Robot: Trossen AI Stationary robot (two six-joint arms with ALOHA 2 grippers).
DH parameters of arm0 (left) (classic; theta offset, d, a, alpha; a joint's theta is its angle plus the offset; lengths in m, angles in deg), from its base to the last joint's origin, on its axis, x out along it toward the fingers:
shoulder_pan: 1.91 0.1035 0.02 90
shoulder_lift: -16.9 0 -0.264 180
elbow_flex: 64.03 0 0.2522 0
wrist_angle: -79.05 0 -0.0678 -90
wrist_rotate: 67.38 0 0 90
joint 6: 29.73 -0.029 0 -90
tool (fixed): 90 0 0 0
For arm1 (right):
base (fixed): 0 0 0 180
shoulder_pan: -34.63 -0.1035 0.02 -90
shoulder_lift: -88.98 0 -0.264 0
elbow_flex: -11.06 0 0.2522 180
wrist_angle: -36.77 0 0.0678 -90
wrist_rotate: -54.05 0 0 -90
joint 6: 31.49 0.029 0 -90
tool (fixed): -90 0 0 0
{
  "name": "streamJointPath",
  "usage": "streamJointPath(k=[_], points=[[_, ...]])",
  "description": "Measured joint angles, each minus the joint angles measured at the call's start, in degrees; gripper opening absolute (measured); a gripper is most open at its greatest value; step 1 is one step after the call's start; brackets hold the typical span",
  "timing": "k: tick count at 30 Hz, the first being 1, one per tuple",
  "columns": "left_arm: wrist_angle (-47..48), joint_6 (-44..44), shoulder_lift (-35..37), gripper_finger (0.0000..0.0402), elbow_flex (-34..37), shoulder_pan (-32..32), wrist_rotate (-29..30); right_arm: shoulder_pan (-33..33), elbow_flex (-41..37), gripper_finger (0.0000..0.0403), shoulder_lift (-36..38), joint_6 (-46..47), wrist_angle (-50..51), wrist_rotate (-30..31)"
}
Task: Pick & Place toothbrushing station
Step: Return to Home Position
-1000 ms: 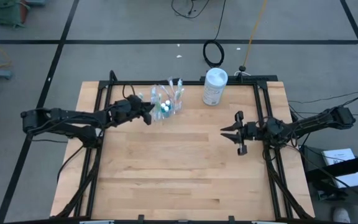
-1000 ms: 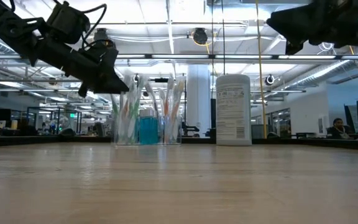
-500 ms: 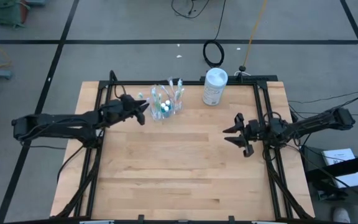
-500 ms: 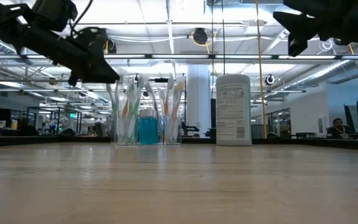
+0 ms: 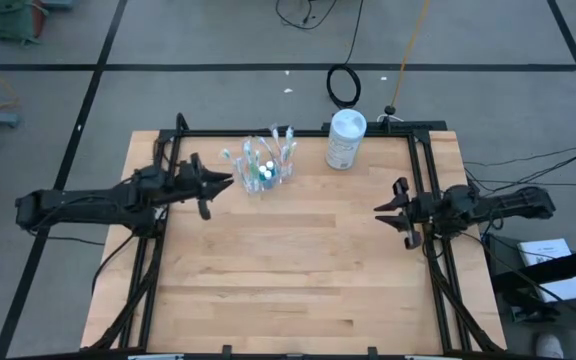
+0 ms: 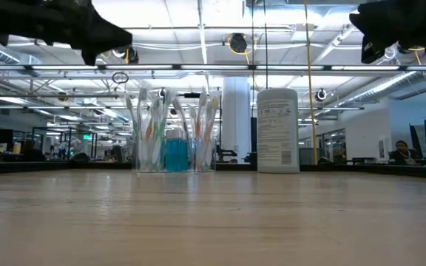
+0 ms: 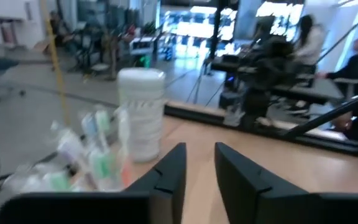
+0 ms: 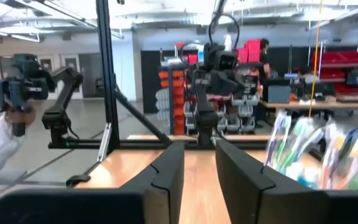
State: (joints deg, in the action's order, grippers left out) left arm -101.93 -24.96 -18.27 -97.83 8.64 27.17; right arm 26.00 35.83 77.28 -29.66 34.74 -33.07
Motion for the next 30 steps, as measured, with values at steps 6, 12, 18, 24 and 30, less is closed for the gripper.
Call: streamJointPath(k=[6, 12, 18, 24, 30], points=[[2.09, -3.28, 5.37, 0.0008, 0.0, -4.16, 0.0, -0.02, 0.04, 0.0067, 7.47, -3.43, 10.56, -0.11], [3.75, -9.02, 10.58, 0.0014, 0.05, -9.21, -0.06, -0.02, 0.02, 0.0059, 11.51, -2.41, 15.17, -1.74], [3.21, -14.57, 15.14, 0.0009, 3.87, -14.32, 0.36, -0.04, 0.04, 0.0059, 11.56, -4.38, 15.36, -9.0], [-7.49, -16.94, 20.12, 0.0003, 11.49, -16.77, 2.96, -0.04, -1.81, 0.0057, 11.56, -4.09, 11.86, -8.96], [-14.2, -16.91, 22.53, 0.0007, 17.62, -18.82, 2.86, -0.02, -7.27, 0.0057, 11.5, -3.44, 3.76, -9.01]])
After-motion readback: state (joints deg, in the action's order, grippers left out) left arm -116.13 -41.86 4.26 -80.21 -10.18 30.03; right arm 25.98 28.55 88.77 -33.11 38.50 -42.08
